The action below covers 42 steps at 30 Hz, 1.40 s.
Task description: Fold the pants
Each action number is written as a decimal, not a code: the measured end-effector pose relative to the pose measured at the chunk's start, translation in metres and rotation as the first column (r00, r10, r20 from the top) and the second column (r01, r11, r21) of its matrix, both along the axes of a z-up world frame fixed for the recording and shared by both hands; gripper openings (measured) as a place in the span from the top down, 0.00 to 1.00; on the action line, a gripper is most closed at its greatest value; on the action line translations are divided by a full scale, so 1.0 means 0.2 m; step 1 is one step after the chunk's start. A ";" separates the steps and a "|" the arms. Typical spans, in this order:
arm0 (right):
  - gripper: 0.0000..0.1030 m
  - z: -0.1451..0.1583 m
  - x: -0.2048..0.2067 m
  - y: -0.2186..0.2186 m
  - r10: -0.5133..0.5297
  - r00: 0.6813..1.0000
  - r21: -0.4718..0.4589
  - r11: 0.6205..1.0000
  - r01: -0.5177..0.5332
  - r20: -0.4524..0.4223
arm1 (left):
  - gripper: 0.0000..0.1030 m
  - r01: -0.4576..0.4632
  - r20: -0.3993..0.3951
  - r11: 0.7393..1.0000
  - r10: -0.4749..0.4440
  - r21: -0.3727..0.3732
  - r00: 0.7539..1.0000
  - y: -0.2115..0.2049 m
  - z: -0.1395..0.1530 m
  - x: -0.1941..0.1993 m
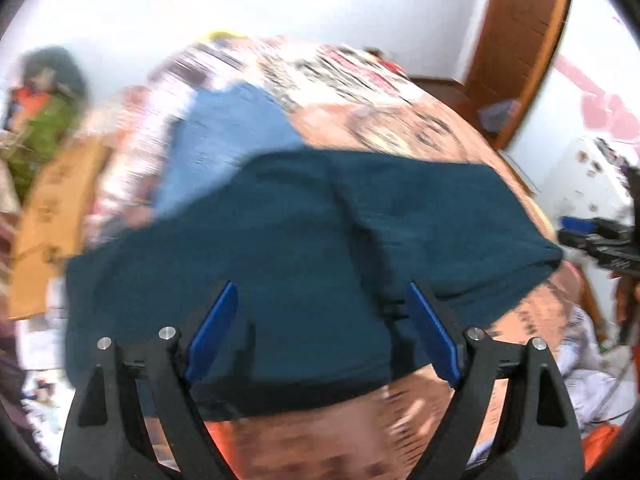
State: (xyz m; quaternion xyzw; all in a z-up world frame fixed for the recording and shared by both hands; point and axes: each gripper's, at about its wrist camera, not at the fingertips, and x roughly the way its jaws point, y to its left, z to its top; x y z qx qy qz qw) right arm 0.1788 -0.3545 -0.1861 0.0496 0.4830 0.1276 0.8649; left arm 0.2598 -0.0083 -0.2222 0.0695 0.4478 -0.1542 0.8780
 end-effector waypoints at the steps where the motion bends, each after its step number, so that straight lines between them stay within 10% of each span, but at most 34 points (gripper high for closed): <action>1: 0.45 0.03 0.01 0.02 0.008 1.000 -0.001 1.000 -0.008 0.018 | 0.16 -0.029 0.018 1.000 0.029 -0.002 0.999 0.07 0.04 -0.01; 14: 0.45 0.21 0.21 0.63 0.241 0.960 0.027 0.969 -0.247 0.145 | 0.16 -0.408 -0.166 0.905 0.386 -0.126 0.908 0.95 -0.15 -0.10; 26: 0.44 -0.08 0.29 0.92 0.308 0.951 0.014 0.951 -0.308 -0.005 | 0.16 -0.513 -0.414 0.799 0.371 -0.314 0.831 1.09 -0.51 -0.17; 38: 0.43 -0.08 0.28 0.92 0.301 0.954 0.033 0.953 -0.301 -0.004 | 0.16 -0.542 -0.445 0.747 0.365 -0.384 0.818 1.10 -0.63 0.05; 42: 0.43 -0.09 0.28 0.92 0.297 0.955 0.040 0.954 -0.297 0.001 | 0.49 -0.591 -0.436 0.738 0.438 -0.324 0.786 1.15 -0.63 0.08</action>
